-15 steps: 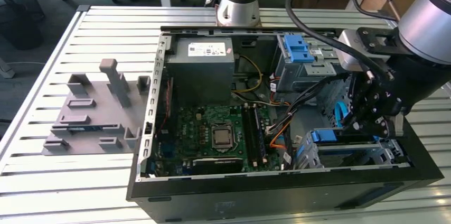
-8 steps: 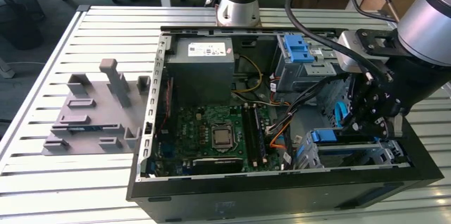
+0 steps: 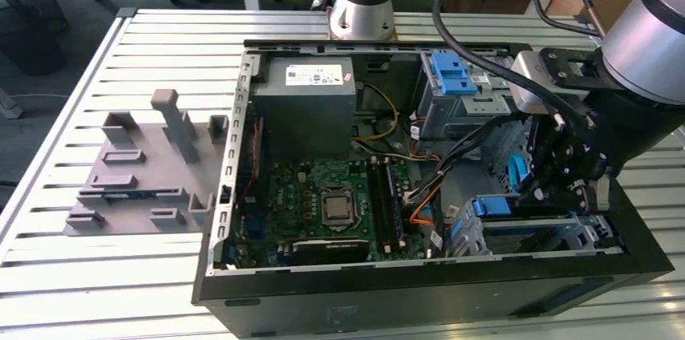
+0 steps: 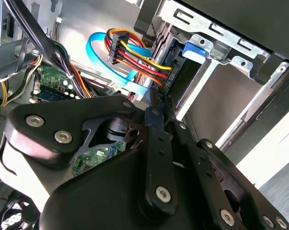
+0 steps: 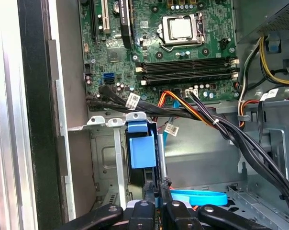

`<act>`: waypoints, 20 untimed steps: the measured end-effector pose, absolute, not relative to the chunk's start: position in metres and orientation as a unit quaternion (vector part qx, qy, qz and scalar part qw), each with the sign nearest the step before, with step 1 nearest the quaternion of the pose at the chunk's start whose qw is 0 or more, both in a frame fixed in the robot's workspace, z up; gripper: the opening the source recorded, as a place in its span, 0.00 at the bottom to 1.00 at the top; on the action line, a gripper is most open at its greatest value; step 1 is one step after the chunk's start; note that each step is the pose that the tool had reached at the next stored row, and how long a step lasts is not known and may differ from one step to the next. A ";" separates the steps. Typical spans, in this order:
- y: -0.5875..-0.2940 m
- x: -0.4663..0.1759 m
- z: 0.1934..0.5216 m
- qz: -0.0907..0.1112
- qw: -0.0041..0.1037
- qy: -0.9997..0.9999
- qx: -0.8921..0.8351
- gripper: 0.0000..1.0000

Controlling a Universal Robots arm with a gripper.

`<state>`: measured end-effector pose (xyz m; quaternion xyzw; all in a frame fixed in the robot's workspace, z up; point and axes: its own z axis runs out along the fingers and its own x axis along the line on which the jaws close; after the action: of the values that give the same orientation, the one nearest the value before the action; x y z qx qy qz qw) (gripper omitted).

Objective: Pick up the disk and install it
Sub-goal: 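Insert the second disk wire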

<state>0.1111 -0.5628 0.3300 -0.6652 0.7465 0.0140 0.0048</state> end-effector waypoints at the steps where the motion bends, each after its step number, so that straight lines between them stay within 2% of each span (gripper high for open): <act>1: -0.563 0.111 0.330 0.014 0.005 0.747 -0.665 0.16; 9: -0.563 0.111 0.329 0.015 0.005 0.746 -0.665 0.17; 10: -0.563 0.111 0.329 0.014 0.005 0.746 -0.665 0.23; 20: -0.563 0.111 0.334 0.014 0.005 0.747 -0.665 0.23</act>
<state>0.1112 -0.5628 0.3341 -0.6652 0.7465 0.0143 0.0050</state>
